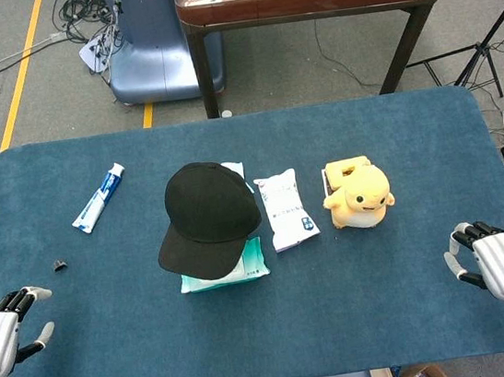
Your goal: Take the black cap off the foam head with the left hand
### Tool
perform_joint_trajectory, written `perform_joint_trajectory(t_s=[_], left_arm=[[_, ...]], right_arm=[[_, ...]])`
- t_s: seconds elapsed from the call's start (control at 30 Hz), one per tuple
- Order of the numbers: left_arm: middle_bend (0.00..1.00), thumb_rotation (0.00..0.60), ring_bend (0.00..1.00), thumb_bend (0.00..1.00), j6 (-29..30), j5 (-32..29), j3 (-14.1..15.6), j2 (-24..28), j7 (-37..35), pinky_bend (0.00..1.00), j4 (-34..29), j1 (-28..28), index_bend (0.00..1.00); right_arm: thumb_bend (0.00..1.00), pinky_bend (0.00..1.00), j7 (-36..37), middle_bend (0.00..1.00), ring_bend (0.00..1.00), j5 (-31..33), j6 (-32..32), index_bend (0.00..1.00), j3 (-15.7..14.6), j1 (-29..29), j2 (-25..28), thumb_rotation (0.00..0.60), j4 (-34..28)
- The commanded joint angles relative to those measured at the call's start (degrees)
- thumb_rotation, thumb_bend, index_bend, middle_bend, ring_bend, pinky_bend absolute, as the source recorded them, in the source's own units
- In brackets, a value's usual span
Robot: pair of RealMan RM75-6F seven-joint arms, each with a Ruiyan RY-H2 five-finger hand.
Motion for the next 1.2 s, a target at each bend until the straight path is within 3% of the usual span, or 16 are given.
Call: perform_joint_trajectory(t_s=[0.03,0.3,0.63,1.03,1.2], left_arm=[[0.34,0.6,0.31,0.27,-0.03,0.05,0.09,-0.16,0.26,0.55,-0.01,0.01,0.34],[0.34,0.6,0.31,0.27,-0.41,-0.05,0.34,-0.36,0.47,0.55,-0.08,-0.04,0.34],[0.34,0.6,0.31,0.27,-1.04,0.37,0.87,-0.24,-0.05,0.55,-0.18,-0.28,0.34],[0.34,0.6,0.31,0.27,-1.18,2.71,2.0,0.35,-2.36,0.55,-0.39,-0.74,0.32],[0.33,0.6,0.3,0.15,0.28,6.61,3.33,1.07,-4.7,0.55,-0.25,-0.95,0.22]], right_arm=[[0.39,0.67,0.06,0.5,0.45,0.04,-0.1,0.61,-0.02,0.02,0.05,0.6,-0.09],[0.39,0.66,1.01,0.5,0.45,-2.42,2.48,0.61,-0.11,-0.36,-0.2,0.6,0.57],[0.35,0.64,9.08,0.49,0.45,-11.29,16.36,0.6,1.81,-1.12,-5.68,0.6,8.89],[0.32,0.6,11.81,0.47,0.42,-12.22,21.8,0.59,3.69,-0.98,-8.33,0.6,13.0],[0.32,0.6,12.22,0.47,0.42,-11.38,22.44,0.59,4.14,-1.26,-7.86,0.6,12.48]])
